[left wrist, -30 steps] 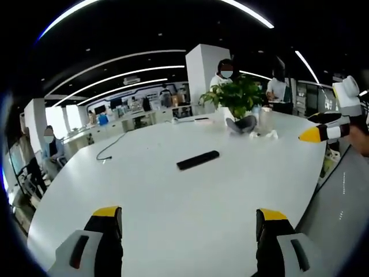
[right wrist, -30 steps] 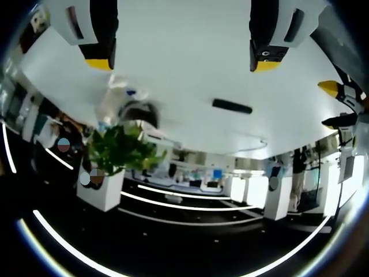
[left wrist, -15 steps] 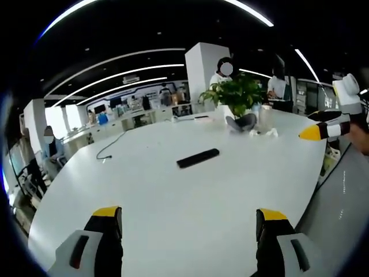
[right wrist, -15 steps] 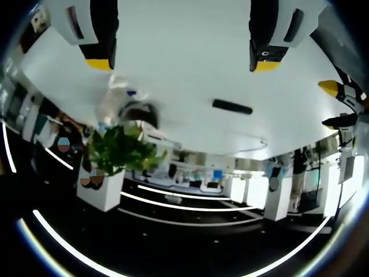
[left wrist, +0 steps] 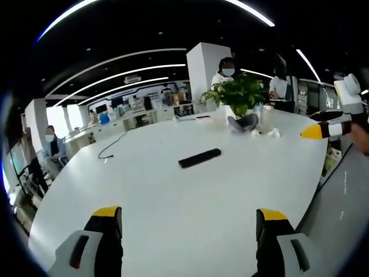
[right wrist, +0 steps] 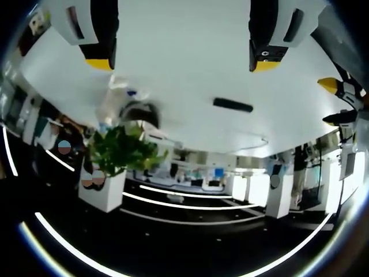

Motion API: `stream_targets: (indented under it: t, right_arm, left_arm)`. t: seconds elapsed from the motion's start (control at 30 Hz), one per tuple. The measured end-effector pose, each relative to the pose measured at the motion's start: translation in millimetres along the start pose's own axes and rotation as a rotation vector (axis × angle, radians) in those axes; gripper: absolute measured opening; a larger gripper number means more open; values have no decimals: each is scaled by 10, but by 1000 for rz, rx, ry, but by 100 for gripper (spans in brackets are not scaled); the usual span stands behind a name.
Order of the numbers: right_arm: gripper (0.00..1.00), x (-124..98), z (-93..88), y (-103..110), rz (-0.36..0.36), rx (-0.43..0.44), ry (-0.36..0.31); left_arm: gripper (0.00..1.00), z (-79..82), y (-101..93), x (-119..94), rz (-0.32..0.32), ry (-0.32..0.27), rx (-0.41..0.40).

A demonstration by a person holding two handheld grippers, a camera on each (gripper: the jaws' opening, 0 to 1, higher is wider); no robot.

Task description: Press the specified remote control buttons in sequence, fully releasing each button before pressing the next.

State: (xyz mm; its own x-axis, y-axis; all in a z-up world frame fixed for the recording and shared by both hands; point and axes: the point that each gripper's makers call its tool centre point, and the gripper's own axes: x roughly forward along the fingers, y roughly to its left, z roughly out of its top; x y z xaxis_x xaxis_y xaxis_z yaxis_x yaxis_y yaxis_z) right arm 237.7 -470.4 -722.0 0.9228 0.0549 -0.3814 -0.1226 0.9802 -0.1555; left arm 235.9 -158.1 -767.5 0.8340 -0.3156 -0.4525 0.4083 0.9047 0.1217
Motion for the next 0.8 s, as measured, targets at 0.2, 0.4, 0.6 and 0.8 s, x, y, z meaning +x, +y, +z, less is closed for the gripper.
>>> stream_targets:
  t: [0.2, 0.4, 0.6, 0.8]
  right_arm:
    - [94, -2, 1, 9, 1, -4, -1]
    - [94, 0, -5, 16, 3, -10, 1]
    - [94, -1, -12, 39, 9, -20, 5]
    - [92, -5, -2, 45, 20, -6, 1]
  left_arm:
    - [100, -12, 16, -3, 8, 6, 1]
    - [100, -13, 35, -4, 16, 4, 0]
    - [100, -18, 21, -6, 11, 5, 9]
    - [100, 1, 34, -14, 21, -2, 18]
